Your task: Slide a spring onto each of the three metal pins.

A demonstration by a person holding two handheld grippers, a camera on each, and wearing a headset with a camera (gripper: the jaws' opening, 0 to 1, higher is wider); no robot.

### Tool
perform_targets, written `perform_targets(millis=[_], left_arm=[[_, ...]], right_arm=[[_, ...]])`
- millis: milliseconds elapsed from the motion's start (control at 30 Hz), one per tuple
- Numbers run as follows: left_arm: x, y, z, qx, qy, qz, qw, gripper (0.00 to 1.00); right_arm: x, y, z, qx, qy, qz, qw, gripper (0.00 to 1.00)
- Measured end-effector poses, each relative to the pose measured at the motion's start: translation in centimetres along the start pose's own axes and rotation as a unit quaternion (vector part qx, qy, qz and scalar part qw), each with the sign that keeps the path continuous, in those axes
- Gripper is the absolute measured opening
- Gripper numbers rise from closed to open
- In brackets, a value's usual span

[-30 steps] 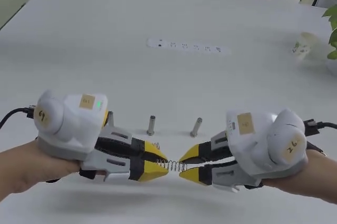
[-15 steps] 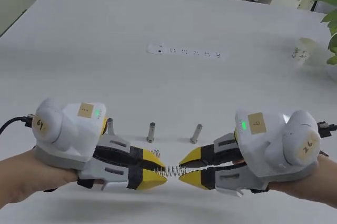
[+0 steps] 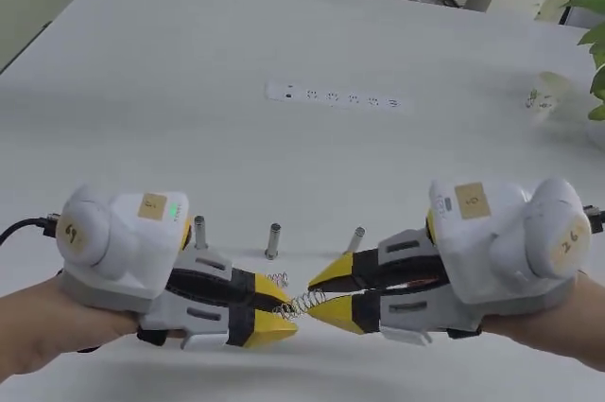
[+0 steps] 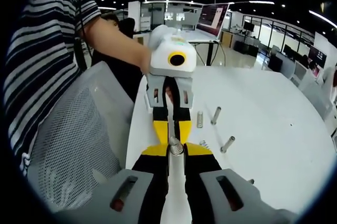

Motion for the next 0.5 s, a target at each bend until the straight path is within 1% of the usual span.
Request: perform_targets(millis=[100, 167, 300, 367, 500], left_arm=[[0.0, -0.1, 0.0, 0.0, 0.001, 0.0, 1.0, 0.02], [0.1, -0.2, 0.1, -0.001, 0.0, -0.001, 1.0, 0.02], [0.3, -0.3, 0.1, 0.002, 0.001, -0.002, 1.0, 0.02], [0.4, -0.3, 0.0, 0.004, 0.003, -0.003, 1.0, 0.02], [0.4, -0.3, 0.1, 0.005, 0.002, -0.002, 1.0, 0.02]], right_arm=[[0.2, 0.0, 0.6, -0.001, -0.011, 0.0, 0.9999, 0.08], [0.3, 0.1, 1.0, -0.009, -0.016, -0.001, 0.9998, 0.08], [0.7, 0.2, 1.6, -0.024, -0.016, -0.001, 0.9996, 0.08], [0.9, 0.2, 1.7, -0.037, -0.012, 0.0, 0.9992, 0.08], [1.1, 0.2, 2.0, -0.042, -0.014, -0.001, 0.999, 0.08]])
Point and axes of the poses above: the centre of the closed fingertips' face, and the gripper's own axes: x roughly forward along the fingers, y roughly to its left, z roughly out of its top, the point moved 2 cm from there along -x, roughly backward along the fingers, and after that the axes turned 9 degrees about z, right-handed, at the moved point
